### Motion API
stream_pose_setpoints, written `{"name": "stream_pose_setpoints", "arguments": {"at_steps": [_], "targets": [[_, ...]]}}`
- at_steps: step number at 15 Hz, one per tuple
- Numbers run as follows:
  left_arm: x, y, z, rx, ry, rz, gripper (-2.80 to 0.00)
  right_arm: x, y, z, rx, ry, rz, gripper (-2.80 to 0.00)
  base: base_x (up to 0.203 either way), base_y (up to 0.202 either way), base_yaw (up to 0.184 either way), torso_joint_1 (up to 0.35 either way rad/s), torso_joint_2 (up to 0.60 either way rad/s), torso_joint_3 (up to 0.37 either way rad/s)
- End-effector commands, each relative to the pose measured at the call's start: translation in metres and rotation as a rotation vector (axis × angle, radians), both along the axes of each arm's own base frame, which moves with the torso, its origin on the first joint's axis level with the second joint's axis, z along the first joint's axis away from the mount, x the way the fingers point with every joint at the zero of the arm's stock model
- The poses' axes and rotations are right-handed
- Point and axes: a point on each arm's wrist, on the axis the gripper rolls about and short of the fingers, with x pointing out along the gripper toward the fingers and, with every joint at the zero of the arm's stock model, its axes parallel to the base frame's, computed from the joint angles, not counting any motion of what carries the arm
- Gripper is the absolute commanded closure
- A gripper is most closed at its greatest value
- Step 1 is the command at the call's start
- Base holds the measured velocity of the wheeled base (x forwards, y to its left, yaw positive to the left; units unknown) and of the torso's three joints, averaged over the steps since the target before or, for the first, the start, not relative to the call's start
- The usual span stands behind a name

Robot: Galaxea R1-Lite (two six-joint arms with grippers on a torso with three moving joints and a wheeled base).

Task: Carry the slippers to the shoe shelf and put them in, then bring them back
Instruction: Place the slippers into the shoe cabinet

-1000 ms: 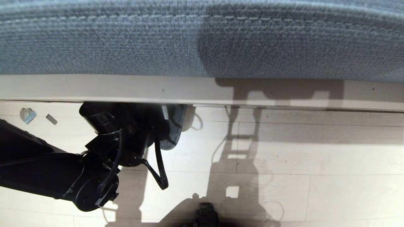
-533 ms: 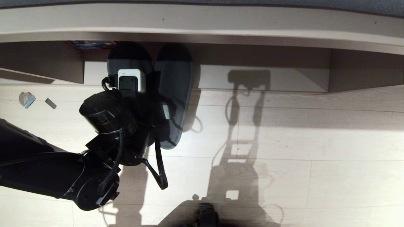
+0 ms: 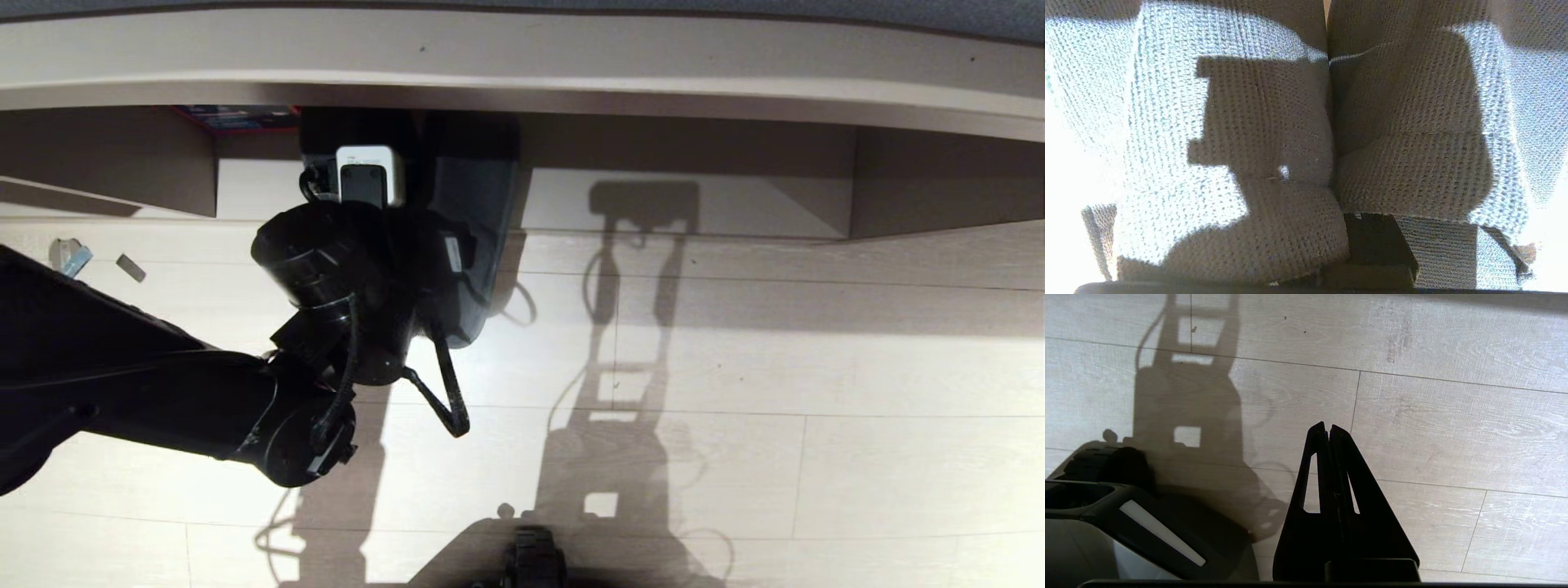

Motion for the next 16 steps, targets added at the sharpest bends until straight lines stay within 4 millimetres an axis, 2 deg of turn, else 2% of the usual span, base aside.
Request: {"name": "stream_pose_setpoints", "arguments": {"at_steps": [1,4,8,13,16], "targets": [[0.013,-0.01,-0.004,-0.014,-0.017,0.002,0.0,0.0,0.0,0.0,0.0,0.001,0.001,0.0,0.0,0.0,0.0,0.0,0.0,0.0],[0.015,-0.012,0.008,-0.062,-0.096,-0.005,0.0,0.0,0.0,0.0,0.0,0.002,0.001,0.0,0.0,0.0,0.0,0.0,0.0,0.0],[0.028,-0.018,0.024,-0.079,-0.142,0.01,0.0,0.0,0.0,0.0,0.0,0.004,0.001,0.0,0.0,0.0,0.0,0.0,0.0,0.0],[0.054,-0.033,0.027,-0.053,-0.15,0.025,0.0,0.0,0.0,0.0,0.0,0.004,0.001,0.0,0.0,0.0,0.0,0.0,0.0,0.0],[0.059,-0.037,0.026,-0.011,-0.155,-0.032,0.0,0.0,0.0,0.0,0.0,0.004,0.001,0.0,0.0,0.0,0.0,0.0,0.0,0.0]]}}
